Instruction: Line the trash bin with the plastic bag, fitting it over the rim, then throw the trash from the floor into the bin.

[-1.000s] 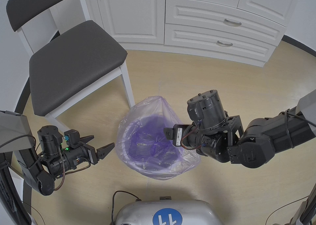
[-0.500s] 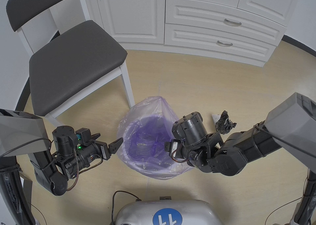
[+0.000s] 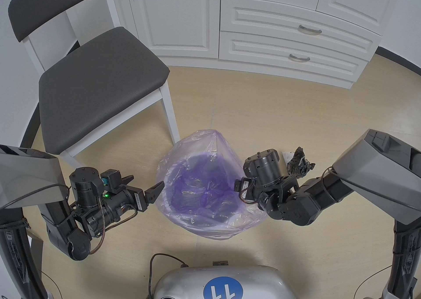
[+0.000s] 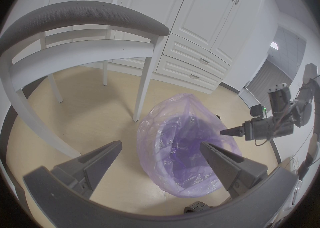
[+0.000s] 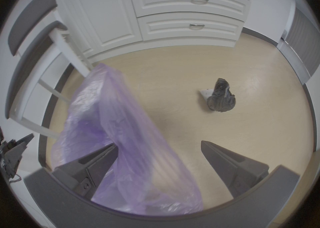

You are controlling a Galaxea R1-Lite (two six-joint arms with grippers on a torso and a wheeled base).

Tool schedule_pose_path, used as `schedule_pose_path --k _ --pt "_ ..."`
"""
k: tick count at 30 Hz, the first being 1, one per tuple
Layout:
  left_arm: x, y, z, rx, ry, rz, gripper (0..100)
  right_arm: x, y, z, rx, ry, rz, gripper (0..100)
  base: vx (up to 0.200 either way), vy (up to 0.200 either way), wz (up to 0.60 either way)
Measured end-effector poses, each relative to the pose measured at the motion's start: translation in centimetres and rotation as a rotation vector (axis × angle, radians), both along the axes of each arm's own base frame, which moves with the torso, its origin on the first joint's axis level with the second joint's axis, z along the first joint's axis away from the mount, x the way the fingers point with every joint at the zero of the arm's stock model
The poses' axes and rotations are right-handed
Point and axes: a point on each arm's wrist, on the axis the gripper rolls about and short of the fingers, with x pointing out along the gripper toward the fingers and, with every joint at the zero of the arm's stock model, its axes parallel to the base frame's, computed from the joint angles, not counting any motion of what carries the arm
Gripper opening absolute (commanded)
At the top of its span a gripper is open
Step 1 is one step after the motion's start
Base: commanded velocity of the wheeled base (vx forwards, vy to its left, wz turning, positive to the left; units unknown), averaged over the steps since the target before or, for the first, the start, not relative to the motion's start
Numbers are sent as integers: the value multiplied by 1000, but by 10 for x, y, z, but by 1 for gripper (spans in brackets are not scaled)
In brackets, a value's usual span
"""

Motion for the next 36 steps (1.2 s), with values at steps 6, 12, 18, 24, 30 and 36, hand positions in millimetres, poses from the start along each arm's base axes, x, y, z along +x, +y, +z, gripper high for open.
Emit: schedule_pose_path --k 6,12,18,24,30,36 --pt "0 0 0 0 0 0 100 24 -20 2 61 -27 -18 100 0 0 0" --pt "1 -2 -2 3 2 3 100 25 -30 15 115 -49 -3 100 0 0 0" --pt "2 -6 -6 8 9 3 100 24 -32 24 133 -75 -4 100 0 0 0" --pt "12 -10 -12 9 7 32 100 29 -36 27 153 -108 -18 100 0 0 0" --pt "24 -10 -25 22 16 95 100 39 -40 24 175 -148 -34 100 0 0 0" --pt "32 -7 -31 24 15 121 100 47 -42 7 154 -127 -46 100 0 0 0"
